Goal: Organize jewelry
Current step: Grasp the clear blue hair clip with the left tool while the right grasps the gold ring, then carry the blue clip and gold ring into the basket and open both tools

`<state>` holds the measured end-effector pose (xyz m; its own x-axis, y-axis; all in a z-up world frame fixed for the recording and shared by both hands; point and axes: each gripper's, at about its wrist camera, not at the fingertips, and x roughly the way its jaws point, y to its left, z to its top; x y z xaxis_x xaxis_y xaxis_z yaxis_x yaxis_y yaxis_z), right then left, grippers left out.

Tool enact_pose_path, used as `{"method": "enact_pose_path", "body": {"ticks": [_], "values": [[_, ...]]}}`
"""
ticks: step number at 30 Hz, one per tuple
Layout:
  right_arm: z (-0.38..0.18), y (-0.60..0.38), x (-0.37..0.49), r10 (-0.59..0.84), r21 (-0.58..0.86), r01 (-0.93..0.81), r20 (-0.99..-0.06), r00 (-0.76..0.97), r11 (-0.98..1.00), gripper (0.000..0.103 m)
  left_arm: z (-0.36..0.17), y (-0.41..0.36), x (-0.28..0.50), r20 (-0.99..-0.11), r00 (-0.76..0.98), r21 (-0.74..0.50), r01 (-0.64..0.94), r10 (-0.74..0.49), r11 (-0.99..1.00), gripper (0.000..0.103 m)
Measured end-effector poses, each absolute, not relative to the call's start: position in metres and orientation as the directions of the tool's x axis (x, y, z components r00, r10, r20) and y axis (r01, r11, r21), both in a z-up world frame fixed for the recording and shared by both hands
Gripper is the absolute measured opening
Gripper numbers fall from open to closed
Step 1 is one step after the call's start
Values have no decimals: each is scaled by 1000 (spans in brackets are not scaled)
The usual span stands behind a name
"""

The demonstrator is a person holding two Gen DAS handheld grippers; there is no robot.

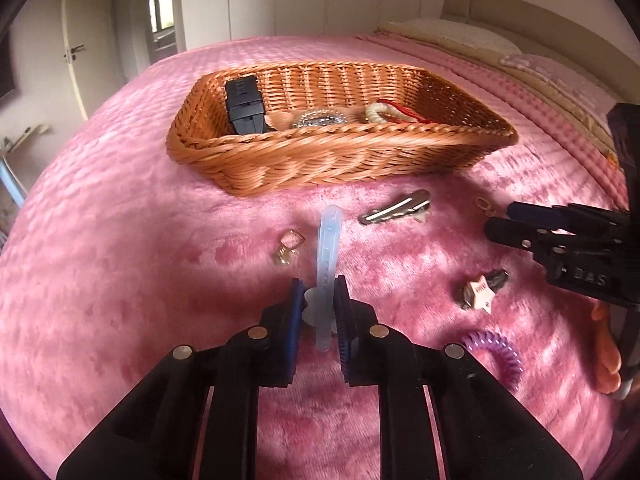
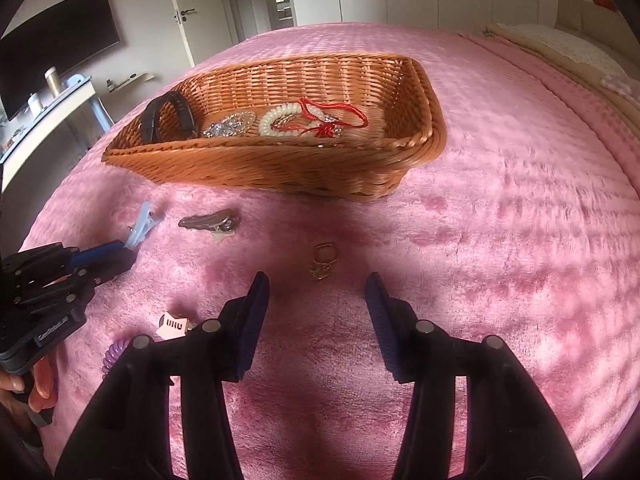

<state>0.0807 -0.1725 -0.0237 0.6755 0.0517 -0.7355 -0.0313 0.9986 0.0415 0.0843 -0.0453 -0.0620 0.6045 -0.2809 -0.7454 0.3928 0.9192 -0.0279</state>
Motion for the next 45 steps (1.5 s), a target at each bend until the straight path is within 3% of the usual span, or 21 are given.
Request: {"method": "enact_pose_path", "body": {"ticks": [7, 13, 17, 31, 45], "values": [[-27, -174, 95, 40, 46, -9, -741, 670, 999, 30, -62, -44, 82, -743, 603, -39, 395, -290, 918, 14], [-26, -166, 100, 24, 11, -24, -737, 675, 1000, 9, -62, -44, 81, -740, 607, -35, 395, -290, 918, 14], [-23, -156, 92, -3, -39, -36, -721, 693, 999, 9, -59, -41, 80, -729, 609, -54, 404, -312, 913, 14], [-1, -169, 62, 130, 107, -77, -680, 721, 991, 9, -38, -30, 69, -663, 640, -123, 417, -387, 900, 14], [86, -159, 56, 161, 104, -124, -553, 818, 987, 9, 43, -31, 70, -540, 701, -181, 444, -466, 878, 14]]}}
